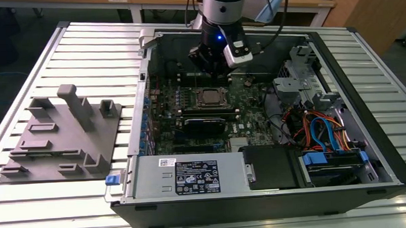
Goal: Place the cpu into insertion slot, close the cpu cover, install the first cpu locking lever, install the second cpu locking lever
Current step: 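Install the first cpu locking lever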
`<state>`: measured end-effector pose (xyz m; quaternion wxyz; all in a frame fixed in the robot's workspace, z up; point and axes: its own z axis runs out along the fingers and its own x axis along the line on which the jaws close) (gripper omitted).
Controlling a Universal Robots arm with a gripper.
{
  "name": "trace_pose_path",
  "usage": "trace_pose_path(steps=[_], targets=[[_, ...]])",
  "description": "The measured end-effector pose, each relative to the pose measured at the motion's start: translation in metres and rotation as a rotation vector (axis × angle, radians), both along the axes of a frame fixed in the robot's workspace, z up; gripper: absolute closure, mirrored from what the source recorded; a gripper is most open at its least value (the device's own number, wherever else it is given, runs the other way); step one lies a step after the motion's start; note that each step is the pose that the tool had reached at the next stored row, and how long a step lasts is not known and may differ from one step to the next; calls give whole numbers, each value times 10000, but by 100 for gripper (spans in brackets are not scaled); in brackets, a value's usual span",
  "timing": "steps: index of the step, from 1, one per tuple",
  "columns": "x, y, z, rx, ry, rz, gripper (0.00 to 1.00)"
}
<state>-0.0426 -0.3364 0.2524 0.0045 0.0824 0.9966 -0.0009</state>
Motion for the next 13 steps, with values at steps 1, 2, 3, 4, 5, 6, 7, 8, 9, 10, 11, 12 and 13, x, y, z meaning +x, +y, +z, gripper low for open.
trace_pose_path(steps=[1, 2, 3, 4, 5, 6, 7, 8, 9, 10, 11, 12, 13], targets=[[0, 0, 0, -1, 0, 156, 90], [0, 0, -1, -1, 1, 309, 90], [0, 0, -2, 0, 0, 470, 90], [0, 0, -3, 1, -2, 620, 90], [-1, 0, -4, 0, -6, 684, 90], [-3, 0, -7, 2, -13, 687, 90], [-3, 0, -9, 1, -14, 687, 90], [-3, 1, -13, 2, -16, 688, 90], [-3, 0, -19, 5, -18, 689, 90], [-3, -2, -23, 55, -28, 691, 90], [-5, -3, -28, 147, -41, 709, 90], [-6, -2, -35, 182, -45, 782, 90], [-6, -2, -41, 190, -49, 914, 90]])
